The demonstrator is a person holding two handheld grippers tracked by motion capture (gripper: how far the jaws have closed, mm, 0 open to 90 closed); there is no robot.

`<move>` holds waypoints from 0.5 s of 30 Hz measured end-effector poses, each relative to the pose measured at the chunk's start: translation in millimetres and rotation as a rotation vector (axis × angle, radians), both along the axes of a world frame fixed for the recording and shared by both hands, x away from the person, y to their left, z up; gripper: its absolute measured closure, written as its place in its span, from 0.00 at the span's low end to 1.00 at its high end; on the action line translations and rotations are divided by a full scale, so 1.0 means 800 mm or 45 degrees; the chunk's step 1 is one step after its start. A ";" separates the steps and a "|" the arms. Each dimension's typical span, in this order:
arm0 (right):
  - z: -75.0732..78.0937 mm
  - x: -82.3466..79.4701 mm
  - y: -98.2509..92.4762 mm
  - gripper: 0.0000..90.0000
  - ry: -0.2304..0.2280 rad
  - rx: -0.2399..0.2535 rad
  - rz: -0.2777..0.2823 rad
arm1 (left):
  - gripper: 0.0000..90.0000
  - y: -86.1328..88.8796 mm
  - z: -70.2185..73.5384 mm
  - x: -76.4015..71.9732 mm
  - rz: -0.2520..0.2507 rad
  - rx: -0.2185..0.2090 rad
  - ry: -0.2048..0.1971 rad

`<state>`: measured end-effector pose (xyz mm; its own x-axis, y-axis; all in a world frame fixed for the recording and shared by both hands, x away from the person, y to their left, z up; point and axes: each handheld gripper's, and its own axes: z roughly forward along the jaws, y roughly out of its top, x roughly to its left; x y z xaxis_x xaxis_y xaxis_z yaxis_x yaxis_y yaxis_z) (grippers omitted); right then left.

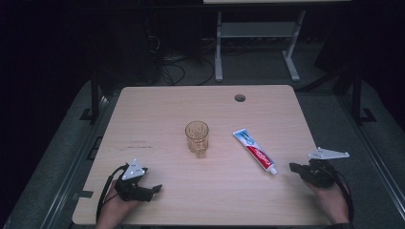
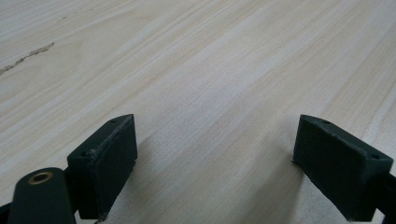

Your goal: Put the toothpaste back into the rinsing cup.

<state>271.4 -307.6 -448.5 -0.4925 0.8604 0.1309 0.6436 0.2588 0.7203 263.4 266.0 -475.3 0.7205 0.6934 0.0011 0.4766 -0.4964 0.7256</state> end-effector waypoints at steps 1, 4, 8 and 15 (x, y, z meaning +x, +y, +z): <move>0.000 0.003 0.000 1.00 -0.001 0.002 0.003 | 0.14 0.000 0.000 0.000 -0.001 0.001 -0.001; 0.000 0.008 0.001 1.00 0.005 0.002 -0.002 | 0.14 0.000 0.000 0.000 -0.002 0.002 -0.002; 0.001 0.018 0.004 1.00 0.006 -0.001 0.003 | 0.14 0.000 0.000 0.000 -0.002 0.002 -0.002; 0.004 0.034 0.015 1.00 0.000 0.000 0.024 | 0.14 0.000 0.000 0.000 -0.003 0.004 0.001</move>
<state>298.7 -295.9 -444.9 -0.5084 0.8511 0.1311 0.6386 0.2705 0.7204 263.5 266.2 -475.1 0.7222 0.6917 0.0026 0.4760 -0.4997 0.7237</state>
